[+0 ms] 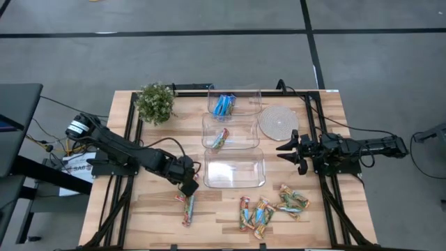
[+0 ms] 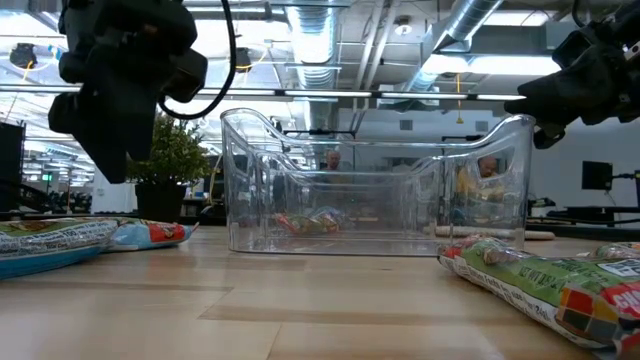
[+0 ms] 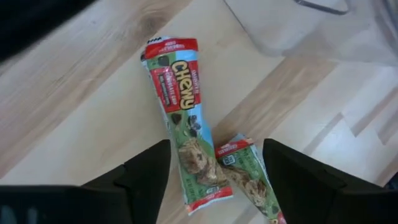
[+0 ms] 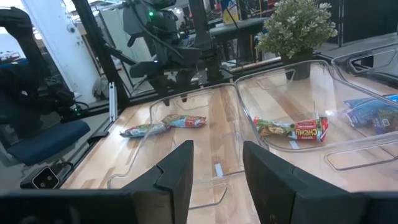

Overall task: Pick and place Granola Bars by type
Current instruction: Put the red granola bar into the middle transparent bin

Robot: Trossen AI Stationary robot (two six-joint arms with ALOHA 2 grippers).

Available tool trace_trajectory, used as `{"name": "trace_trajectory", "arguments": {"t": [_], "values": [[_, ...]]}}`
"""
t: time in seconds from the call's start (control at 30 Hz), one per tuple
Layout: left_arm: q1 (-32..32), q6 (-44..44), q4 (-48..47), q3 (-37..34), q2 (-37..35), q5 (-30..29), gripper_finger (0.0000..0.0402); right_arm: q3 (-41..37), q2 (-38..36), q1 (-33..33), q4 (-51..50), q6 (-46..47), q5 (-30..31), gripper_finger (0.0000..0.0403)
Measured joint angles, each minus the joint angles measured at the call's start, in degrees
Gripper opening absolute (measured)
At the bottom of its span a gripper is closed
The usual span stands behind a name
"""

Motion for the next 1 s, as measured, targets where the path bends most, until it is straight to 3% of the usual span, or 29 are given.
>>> {"name": "trace_trajectory", "arguments": {"t": [0.47,1.0], "values": [[0.3,-2.2,-2.3,0.0,0.3,-0.4,0.0247,0.0,0.0,0.0,0.0,0.0,0.0,0.0134],[-1.1,-0.3,1.7,0.0,8.8,-0.1,0.0242,0.0,0.0,0.0,0.0,0.0,0.0,0.0134]]}}
